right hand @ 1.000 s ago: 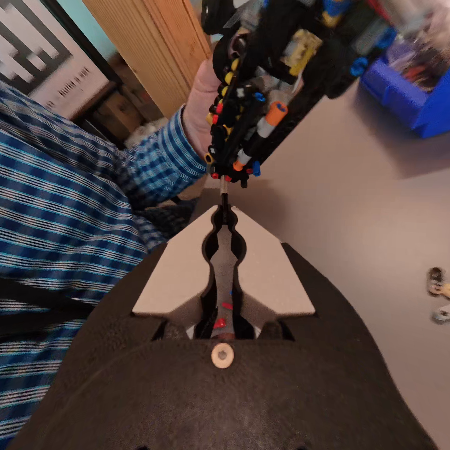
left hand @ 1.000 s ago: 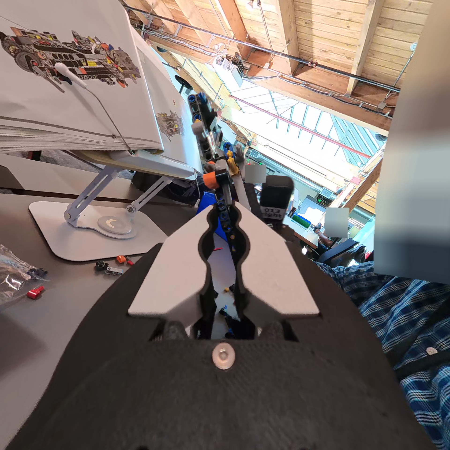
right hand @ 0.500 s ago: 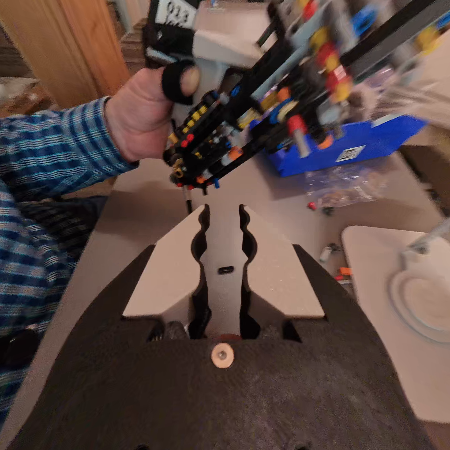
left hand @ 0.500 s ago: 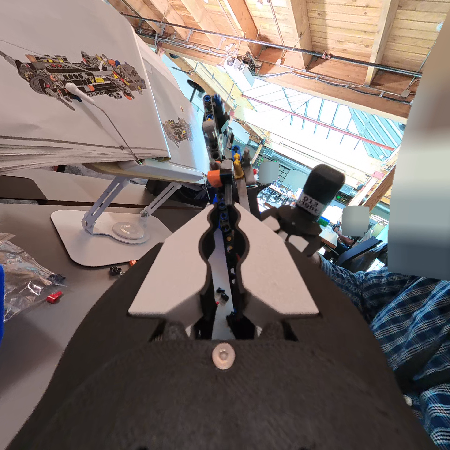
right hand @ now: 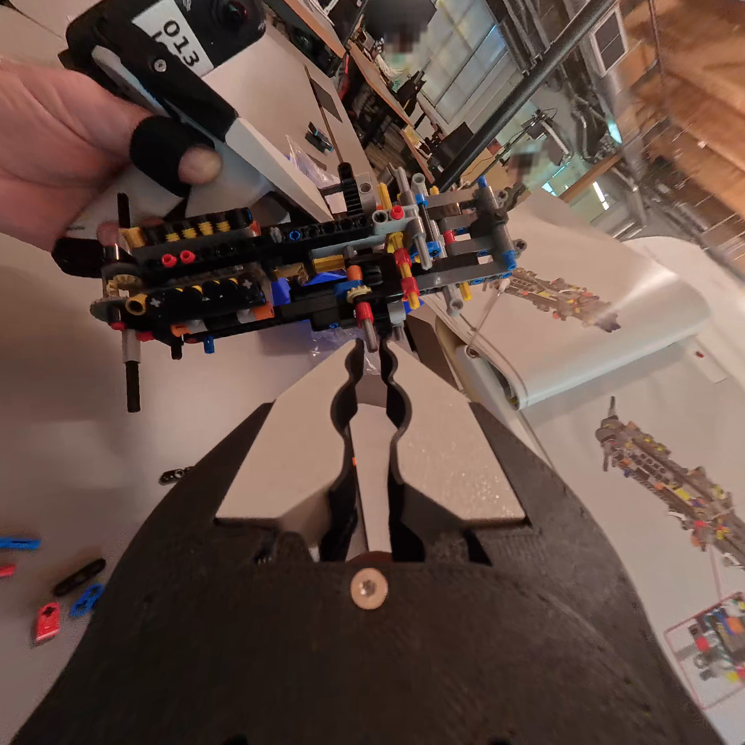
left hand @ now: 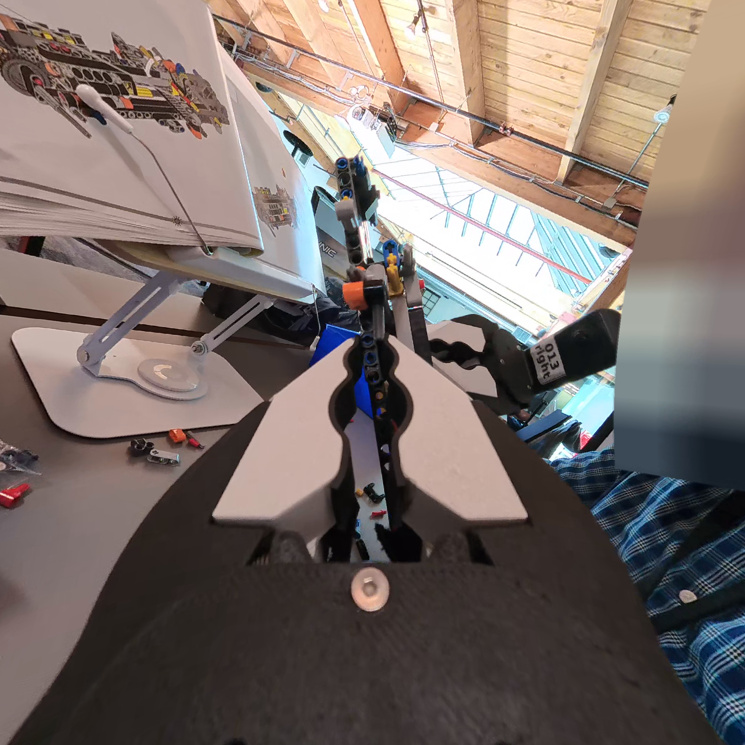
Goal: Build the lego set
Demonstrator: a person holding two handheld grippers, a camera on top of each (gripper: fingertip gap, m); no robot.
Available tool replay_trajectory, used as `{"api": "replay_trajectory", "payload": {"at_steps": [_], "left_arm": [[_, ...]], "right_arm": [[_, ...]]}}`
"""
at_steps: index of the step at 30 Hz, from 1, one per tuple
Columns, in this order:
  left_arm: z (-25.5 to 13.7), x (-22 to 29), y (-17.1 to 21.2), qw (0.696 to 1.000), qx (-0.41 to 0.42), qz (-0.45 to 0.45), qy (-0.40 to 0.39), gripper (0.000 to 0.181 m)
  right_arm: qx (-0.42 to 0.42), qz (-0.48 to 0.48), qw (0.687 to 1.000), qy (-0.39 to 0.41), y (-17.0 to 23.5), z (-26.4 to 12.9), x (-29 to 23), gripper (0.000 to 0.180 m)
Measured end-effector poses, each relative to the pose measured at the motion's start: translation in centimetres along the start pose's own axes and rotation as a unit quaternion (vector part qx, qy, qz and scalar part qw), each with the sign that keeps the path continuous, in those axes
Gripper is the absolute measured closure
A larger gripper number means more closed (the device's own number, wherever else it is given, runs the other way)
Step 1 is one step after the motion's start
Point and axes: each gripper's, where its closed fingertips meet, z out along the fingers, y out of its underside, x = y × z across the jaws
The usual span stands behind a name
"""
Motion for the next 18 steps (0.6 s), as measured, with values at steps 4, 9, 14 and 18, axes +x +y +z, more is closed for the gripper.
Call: {"api": "replay_trajectory", "payload": {"at_steps": [4, 9, 14, 18], "left_arm": [[0.1, -0.16, 0.11, 1.0, -0.001, 0.0, -0.002, 0.174], [0.2, -0.19, 0.21, 1.0, 0.001, -0.005, 0.001, 0.174], [0.2, -0.24, 0.27, 1.0, 0.003, -0.008, 0.003, 0.174], [0.15, -0.17, 0.3, 1.0, 0.003, 0.0, 0.004, 0.174]], "right_arm": [[-0.011, -0.044, 0.999, 0.023, 0.12, -0.01, 0.12, 0.178], [-0.019, -0.055, 0.998, 0.024, 0.26, -0.08, 0.13, 0.179], [-0.017, -0.033, 0.999, 0.011, 0.29, -0.12, 0.04, 0.179], [-0.005, 0.044, 0.998, -0.036, 0.31, -0.13, -0.26, 0.179]]}}
